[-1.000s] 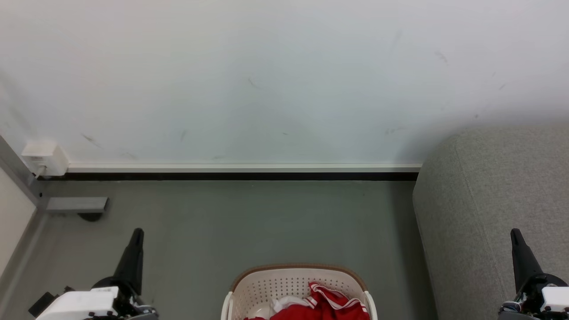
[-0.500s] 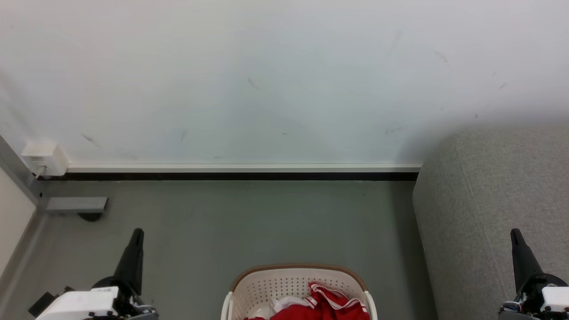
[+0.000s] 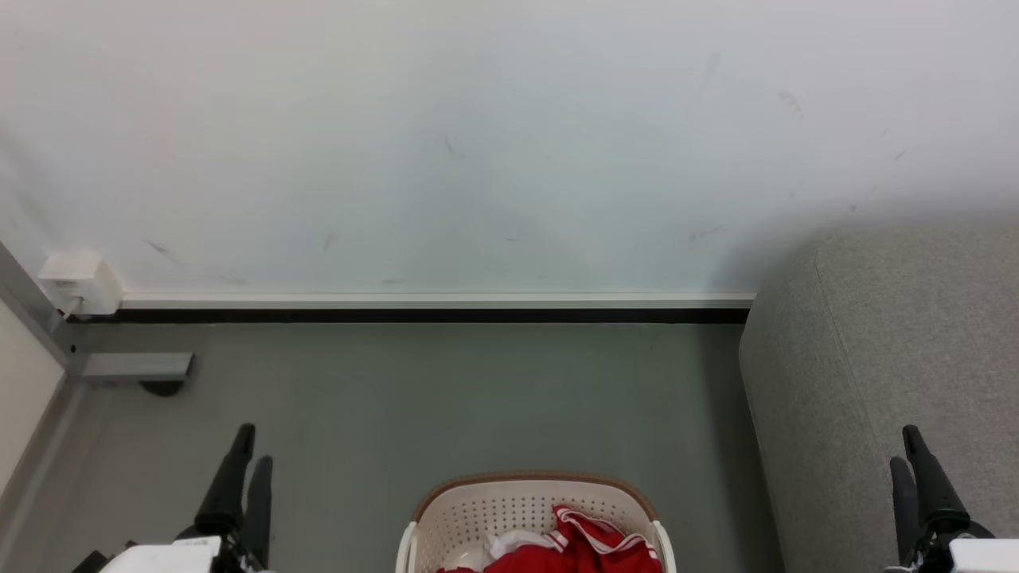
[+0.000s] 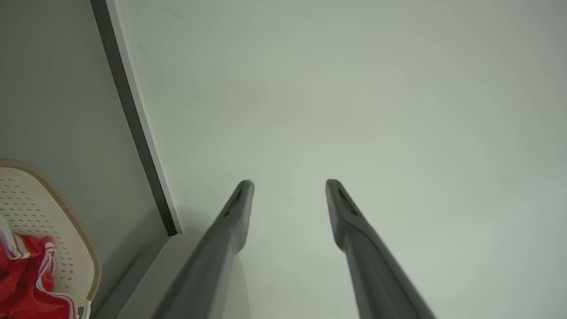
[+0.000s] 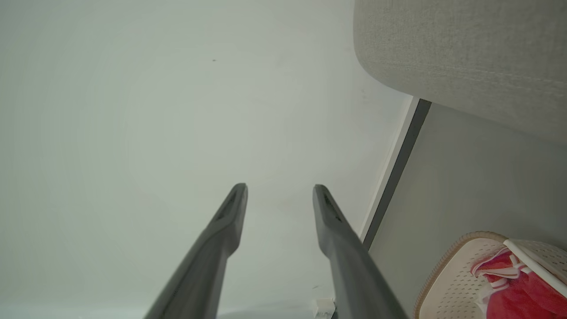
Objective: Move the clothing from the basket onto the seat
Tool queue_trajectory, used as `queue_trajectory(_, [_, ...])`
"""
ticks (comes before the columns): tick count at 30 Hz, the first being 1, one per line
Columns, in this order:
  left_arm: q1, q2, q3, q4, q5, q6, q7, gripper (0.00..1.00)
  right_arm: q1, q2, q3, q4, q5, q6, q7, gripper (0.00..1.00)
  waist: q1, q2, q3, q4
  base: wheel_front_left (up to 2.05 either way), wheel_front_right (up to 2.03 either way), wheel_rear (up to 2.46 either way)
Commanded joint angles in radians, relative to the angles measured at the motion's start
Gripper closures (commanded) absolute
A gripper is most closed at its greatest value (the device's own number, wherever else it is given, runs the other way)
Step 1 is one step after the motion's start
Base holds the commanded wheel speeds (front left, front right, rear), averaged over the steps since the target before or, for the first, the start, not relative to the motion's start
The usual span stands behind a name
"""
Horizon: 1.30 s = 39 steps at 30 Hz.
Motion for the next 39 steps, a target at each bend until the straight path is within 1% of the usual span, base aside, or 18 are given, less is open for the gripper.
queue_trajectory(1, [-0.007,0.001,0.0,-0.006,0.0,-0.001,-0.003,0.0,-0.007,-0.003,-0.002,-0.006,-0.003,0.0,0.0,0.0,0.0,0.0,0.0,0.0,0.0,0.0,0.0])
queue_trajectory(9, [-0.013,0.002,-0.01,-0.022,0.017,-0.01,-0.045,0.0,-0.016,0.027,-0.008,-0.026,-0.057,0.0,-0.007,0.0,0.0,0.0,0.001,0.001,0.0,0.0,0.0])
queue_trajectory(18, [-0.019,0.004,-0.005,-0.056,0.098,-0.019,-0.086,0.0,-0.027,0.058,-0.011,-0.052,-0.167,0.0,-0.014,0.0,0.0,0.0,0.002,0.001,0.0,0.0,0.0])
queue_trajectory(23, [-0.021,0.004,-0.002,-0.081,0.174,-0.023,-0.108,0.0,-0.034,0.074,-0.021,-0.067,-0.246,0.0,-0.017,0.0,0.0,0.0,0.002,0.001,0.0,0.0,0.0])
queue_trajectory(28, [-0.021,0.005,-0.001,-0.096,0.273,-0.028,-0.128,0.0,-0.043,0.089,-0.026,-0.075,-0.336,0.0,-0.02,0.0,0.0,0.0,0.003,0.0,0.0,0.0,0.0])
queue_trajectory(39, [-0.013,0.007,-0.011,-0.128,0.515,-0.036,-0.17,0.0,-0.051,0.101,-0.04,-0.051,-0.6,-0.001,-0.027,0.0,0.0,0.0,0.002,-0.004,0.0,0.0,0.0])
